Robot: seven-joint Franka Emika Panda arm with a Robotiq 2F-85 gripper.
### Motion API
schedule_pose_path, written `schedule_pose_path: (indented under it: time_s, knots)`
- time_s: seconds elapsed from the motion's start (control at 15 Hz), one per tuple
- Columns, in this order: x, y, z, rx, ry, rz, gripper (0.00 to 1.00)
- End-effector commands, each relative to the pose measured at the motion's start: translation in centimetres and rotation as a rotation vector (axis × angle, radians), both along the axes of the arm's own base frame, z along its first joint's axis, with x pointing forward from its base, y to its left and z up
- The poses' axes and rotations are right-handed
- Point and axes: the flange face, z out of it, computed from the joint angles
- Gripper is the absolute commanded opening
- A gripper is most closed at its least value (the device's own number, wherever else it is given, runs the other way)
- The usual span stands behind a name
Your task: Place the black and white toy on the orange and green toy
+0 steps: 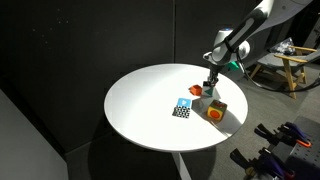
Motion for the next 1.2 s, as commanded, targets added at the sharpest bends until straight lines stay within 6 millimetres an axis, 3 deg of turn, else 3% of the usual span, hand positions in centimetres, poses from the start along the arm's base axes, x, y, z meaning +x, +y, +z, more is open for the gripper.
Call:
schedule_pose_path:
  time_s: [0.0, 1.13]
  knots:
    - [-0.2, 0.2, 0.4, -0.009, -0.004, -0.006, 0.01]
    - [-3.1, 0.7, 5.0, -0.028, 0.033, -0.01, 0.02]
